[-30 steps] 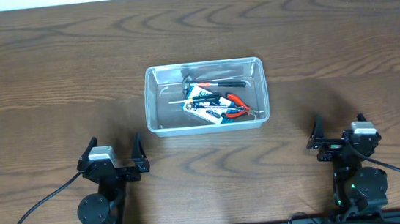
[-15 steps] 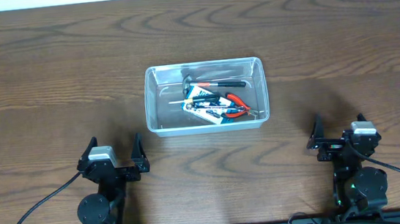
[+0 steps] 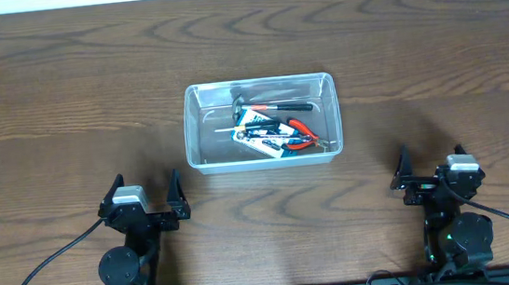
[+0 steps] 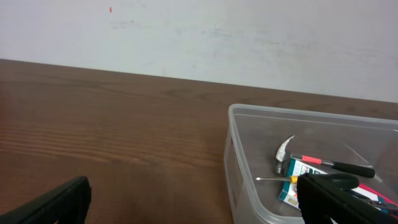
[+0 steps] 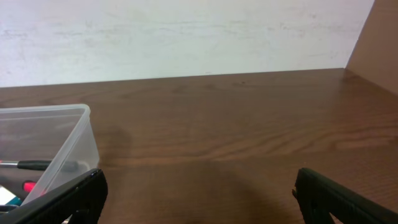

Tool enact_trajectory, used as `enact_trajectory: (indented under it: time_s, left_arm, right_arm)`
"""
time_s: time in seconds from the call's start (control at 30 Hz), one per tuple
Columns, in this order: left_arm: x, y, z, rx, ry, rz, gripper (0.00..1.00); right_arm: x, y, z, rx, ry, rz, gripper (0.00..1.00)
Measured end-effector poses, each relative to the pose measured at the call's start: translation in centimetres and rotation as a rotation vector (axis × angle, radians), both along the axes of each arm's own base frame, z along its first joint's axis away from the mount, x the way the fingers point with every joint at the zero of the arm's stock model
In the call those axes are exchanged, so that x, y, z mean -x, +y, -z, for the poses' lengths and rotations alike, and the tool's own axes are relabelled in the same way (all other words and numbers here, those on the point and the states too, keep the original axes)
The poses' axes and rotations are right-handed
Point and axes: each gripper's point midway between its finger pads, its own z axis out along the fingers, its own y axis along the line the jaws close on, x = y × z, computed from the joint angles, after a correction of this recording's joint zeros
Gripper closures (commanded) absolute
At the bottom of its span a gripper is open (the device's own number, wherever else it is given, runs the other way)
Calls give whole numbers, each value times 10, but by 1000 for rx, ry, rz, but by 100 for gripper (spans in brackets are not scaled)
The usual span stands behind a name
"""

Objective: Pack container

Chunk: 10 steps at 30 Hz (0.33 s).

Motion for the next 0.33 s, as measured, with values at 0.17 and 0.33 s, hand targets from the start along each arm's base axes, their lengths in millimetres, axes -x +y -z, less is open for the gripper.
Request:
enact_trajectory:
  time_s: [0.17,0.33]
  left_arm:
    - [0,0,0,0,-1,0,2]
    - [0,0,0,0,-1,0,2]
  right_arm:
    - [0,0,0,0,0,0,1]
    - [0,0,0,0,0,0,1]
